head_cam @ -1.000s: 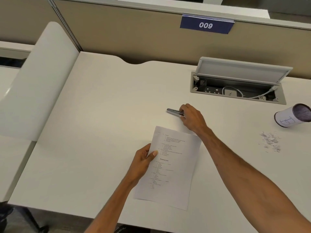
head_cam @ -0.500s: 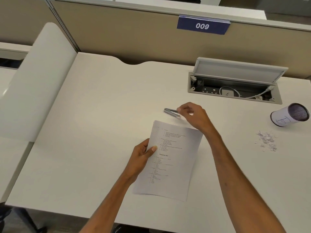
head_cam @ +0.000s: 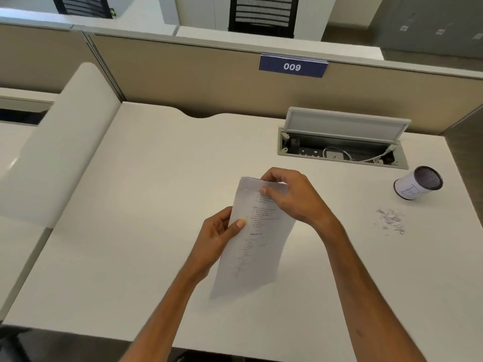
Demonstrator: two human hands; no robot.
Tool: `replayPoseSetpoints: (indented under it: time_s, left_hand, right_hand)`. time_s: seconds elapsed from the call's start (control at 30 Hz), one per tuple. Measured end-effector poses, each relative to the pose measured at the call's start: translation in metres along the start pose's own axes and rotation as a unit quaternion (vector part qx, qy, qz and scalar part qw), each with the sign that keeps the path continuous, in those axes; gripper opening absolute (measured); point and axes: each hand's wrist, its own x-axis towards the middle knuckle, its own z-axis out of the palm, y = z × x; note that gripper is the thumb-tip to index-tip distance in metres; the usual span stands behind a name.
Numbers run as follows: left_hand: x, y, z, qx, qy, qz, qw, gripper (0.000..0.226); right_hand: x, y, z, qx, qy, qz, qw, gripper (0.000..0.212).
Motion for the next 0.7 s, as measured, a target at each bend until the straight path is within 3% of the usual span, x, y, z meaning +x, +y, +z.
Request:
replayPoseSetpoints:
  time_s: [0.07, 0.13, 0.2, 0.23, 0.33, 0.4, 0.57, 0.7]
  left_hand:
    - [-0.004, 0.004, 0.005, 0.024, 0.030, 0.031, 0.999, 0.022]
    - [-0.007, 0.006, 0.012, 0.049, 0.070, 0.064, 0.994, 0.022]
    - [-0.011, 0.010, 0.021, 0.071, 0.109, 0.094, 0.987, 0.020]
    - [-0.014, 0.012, 0.026, 0.090, 0.128, 0.109, 0.982, 0.021]
    - [-0.021, 0.012, 0.043, 0.191, 0.177, 0.154, 0.953, 0.028]
    - [-0.021, 0.008, 0.054, 0.292, 0.205, 0.175, 0.918, 0.040]
    - [-0.032, 0.016, 0.075, 0.343, 0.205, 0.266, 0.877, 0.061]
    - [-0.031, 0.020, 0.071, 0.308, 0.215, 0.288, 0.881, 0.050]
  right_hand:
    - [-0.007, -0.007, 0.000, -0.061, 0.039, -0.011, 0.997, 0.016]
    - [-0.021, -0.018, 0.005, -0.103, 0.138, -0.020, 0.985, 0.033]
    - [-0.040, -0.034, 0.011, -0.075, 0.249, -0.014, 0.966, 0.028]
    - [-0.050, -0.041, 0.015, -0.047, 0.263, -0.001, 0.964, 0.027]
    - [-0.071, -0.059, 0.028, 0.003, 0.184, 0.066, 0.981, 0.055]
    - [-0.076, -0.065, 0.037, 0.025, 0.169, 0.076, 0.982, 0.063]
    - [-0.077, -0.062, 0.030, 0.091, 0.213, 0.063, 0.971, 0.017]
    - [-0.073, -0.044, 0.013, 0.154, 0.232, 0.074, 0.958, 0.026]
